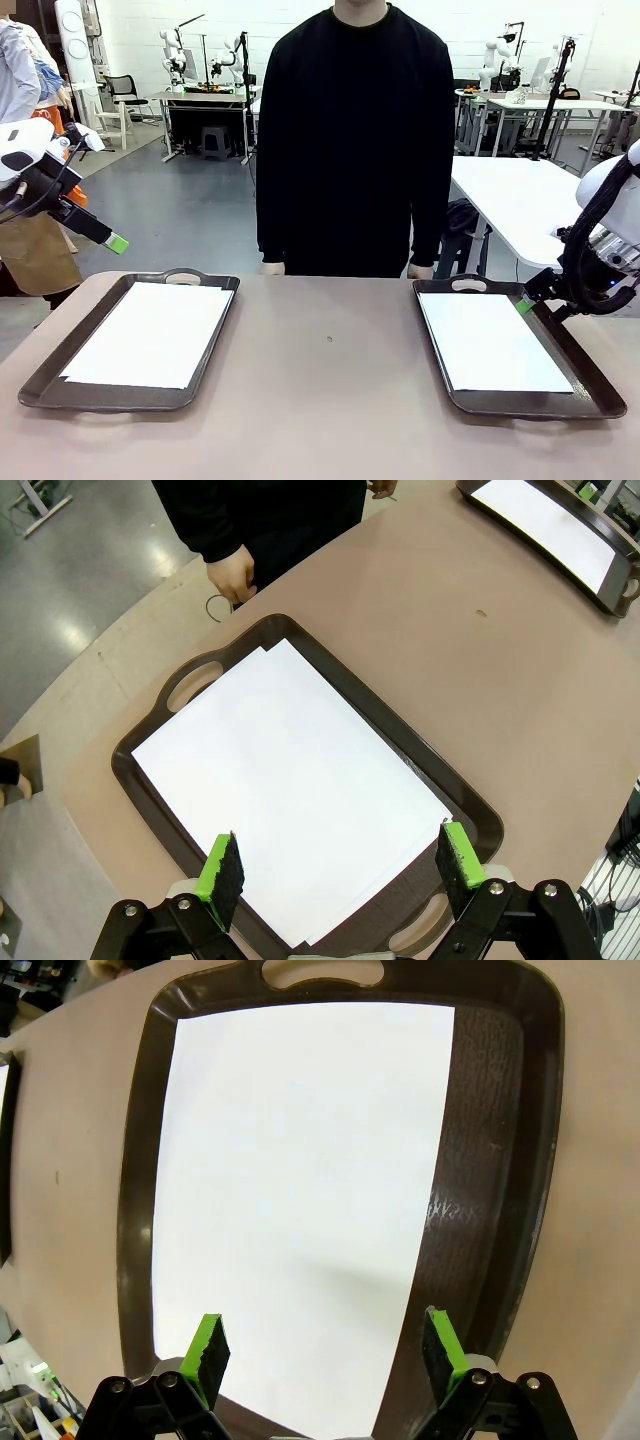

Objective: Sort the A4 documents.
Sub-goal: Place the A4 Paper in the designated Handle tray.

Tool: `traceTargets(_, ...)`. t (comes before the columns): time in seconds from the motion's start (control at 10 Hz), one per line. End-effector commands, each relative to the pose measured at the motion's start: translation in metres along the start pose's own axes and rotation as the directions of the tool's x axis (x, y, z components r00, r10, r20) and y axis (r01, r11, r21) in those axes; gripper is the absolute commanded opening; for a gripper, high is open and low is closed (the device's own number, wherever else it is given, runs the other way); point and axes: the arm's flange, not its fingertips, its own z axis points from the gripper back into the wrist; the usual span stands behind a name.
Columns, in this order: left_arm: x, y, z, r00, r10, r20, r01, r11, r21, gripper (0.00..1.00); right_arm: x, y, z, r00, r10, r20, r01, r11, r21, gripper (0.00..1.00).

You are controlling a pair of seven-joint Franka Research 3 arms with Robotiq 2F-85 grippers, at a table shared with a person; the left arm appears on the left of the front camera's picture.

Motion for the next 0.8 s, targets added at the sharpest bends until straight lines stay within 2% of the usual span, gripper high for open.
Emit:
traceTargets(0.0,-0.0005,0.0005,0.0012,1.000,0.000,-0.001,0.000,1.000,0.006,1.00,0.0007,-0.0007,-0.0015,1.000,-0.001,-0.002,0.001,1.000,0.000,1.00)
traceTargets(0.7,-0.0005,0.0005,0.0012,1.000,0.000,-0.001,0.000,1.000,0.006,1.00,0.0007,-0.0007,-0.0015,1.000,-0.001,-0.002,0.001,1.000,0.000,1.00)
